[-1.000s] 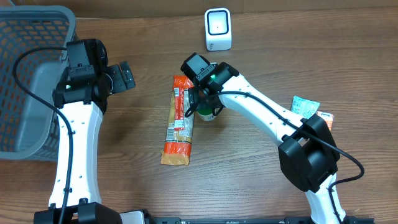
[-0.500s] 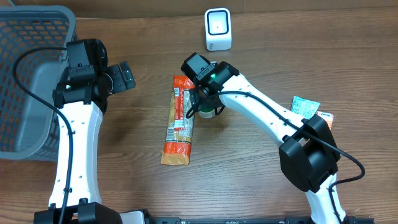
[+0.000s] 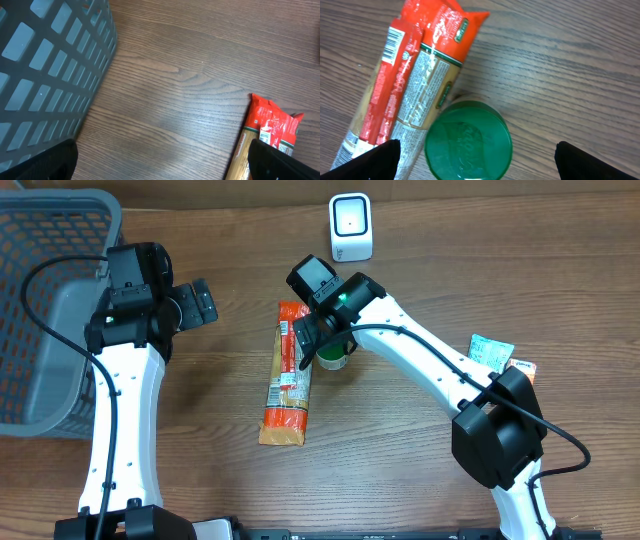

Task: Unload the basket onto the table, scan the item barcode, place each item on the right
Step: 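Lower the right gripper around the green-capped jar and close it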

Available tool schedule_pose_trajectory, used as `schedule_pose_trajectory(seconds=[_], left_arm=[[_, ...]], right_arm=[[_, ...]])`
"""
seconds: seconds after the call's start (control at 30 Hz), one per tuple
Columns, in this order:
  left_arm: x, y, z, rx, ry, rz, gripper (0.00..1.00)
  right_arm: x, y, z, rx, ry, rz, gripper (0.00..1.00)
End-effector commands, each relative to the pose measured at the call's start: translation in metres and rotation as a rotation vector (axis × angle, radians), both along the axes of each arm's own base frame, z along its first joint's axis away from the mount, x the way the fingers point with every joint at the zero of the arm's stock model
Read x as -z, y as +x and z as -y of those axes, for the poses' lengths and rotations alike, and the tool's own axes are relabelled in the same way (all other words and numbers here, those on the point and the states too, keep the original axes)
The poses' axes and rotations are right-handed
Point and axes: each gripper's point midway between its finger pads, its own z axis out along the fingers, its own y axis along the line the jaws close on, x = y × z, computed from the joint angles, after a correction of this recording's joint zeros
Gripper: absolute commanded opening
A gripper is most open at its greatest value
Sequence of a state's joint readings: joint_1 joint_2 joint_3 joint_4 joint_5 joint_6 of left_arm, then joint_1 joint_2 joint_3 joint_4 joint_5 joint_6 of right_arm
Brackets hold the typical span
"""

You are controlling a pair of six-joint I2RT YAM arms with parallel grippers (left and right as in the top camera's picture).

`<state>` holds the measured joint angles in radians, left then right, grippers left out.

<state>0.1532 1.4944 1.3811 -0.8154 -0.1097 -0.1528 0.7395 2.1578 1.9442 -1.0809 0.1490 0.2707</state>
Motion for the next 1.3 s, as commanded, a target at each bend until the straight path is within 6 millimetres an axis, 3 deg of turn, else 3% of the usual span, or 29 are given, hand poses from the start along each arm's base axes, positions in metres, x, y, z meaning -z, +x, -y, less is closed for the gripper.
schedule_pose_trajectory(seconds=[0.0, 0.5, 0.57, 0.67, 0.77, 1.0, 1.27], left_arm=[[-0.001, 0.003, -0.002, 0.009, 0.015, -0.001, 1.0], [-0.001, 0.003, -0.003, 0.009, 0.015, -0.001, 1.0], [-0.001, 0.003, -0.003, 0.009, 0.015, -0.001, 1.0], [-0.001, 0.003, -0.002, 0.009, 0.015, 0.0, 1.0], [-0.001, 0.003, -0.003, 0.009, 0.015, -0.001, 1.0], [-0.001, 0.003, -0.003, 0.009, 0.015, -0.001, 1.0], [-0.001, 0.003, -0.002, 0.009, 0.015, 0.0, 1.0]], right_arm=[[-0.004, -0.001, -0.005, -0.03, 0.023, 0.004, 1.0], [0.022, 0.003, -0.014, -0.157, -0.01, -0.007, 0.97], [0.031, 0.001, -0.014, -0.157, -0.022, -0.025, 0.93], [0.043, -0.002, -0.01, -0.157, -0.047, -0.056, 0.78], [0.046, -0.006, -0.006, -0.157, -0.064, -0.077, 0.72], [0.05, -0.009, 0.023, -0.108, -0.158, -0.112, 0.69], [0.053, -0.024, 0.057, 0.178, -0.181, -0.226, 0.64]])
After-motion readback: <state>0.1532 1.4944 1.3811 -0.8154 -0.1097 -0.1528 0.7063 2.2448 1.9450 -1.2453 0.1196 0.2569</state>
